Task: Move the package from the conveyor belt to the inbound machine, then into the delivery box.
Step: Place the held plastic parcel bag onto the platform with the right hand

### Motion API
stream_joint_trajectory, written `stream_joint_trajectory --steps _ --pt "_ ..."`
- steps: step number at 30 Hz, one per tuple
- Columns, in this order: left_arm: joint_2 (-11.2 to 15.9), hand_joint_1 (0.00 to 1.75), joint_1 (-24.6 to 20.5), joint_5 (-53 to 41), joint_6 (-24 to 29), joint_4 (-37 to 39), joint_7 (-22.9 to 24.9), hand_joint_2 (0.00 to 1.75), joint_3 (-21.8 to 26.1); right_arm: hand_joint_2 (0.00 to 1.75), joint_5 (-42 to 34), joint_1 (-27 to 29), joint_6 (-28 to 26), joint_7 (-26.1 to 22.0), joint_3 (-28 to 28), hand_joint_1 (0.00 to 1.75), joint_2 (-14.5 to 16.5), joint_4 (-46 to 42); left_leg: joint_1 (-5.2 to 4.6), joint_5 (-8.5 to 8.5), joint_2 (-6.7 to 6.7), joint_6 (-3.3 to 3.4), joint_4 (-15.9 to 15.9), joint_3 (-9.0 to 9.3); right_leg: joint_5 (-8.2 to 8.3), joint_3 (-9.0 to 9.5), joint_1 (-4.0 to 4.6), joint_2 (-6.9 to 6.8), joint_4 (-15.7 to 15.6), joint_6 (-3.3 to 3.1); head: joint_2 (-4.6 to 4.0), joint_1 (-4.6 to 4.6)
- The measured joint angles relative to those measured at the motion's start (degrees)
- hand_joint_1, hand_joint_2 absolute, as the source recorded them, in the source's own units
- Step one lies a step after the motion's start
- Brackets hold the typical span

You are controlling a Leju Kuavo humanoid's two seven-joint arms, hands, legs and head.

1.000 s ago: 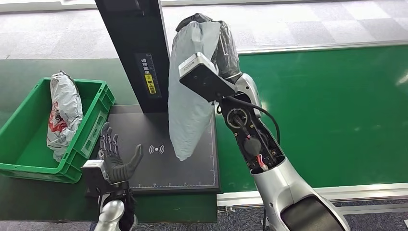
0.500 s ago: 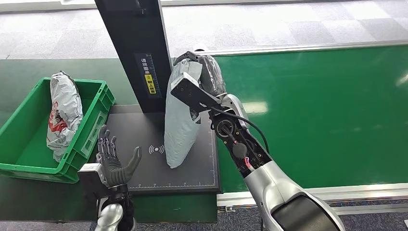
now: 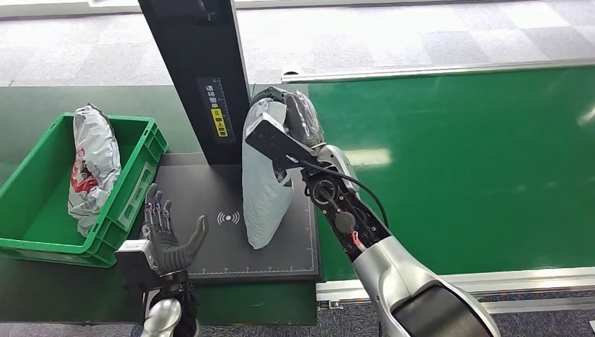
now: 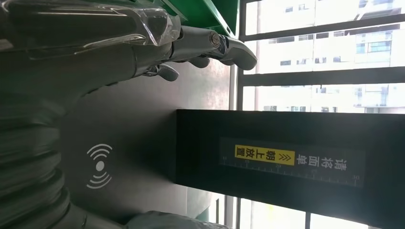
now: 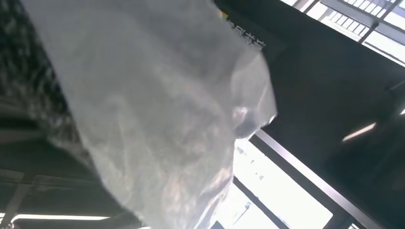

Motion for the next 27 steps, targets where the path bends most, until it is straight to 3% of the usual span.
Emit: stream_joint_trajectory --steps 19,27 --pt "0.03 0.0 0.17 0.05 -0.14 -0.5 0.0 1.75 -0.94 1.75 -1.98 0.17 1.62 -0.06 -0.8 0.0 0.26 1.68 0.0 0.0 0.0 0.0 0.0 0.01 0.0 -0.02 0.0 0.0 0.0 0.0 0.0 -0.01" --pt "0.21 0.0 0.53 4.88 -10.2 -0.96 -0.01 1.75 -3.48 1.75 -4.39 0.4 0.94 -2.16 -3.64 0.0 0.2 1.76 0.0 0.0 0.0 0.0 0.0 0.0 0.0 -0.02 -0.01 0.0 -0.01 0.0 -0.01 0.0"
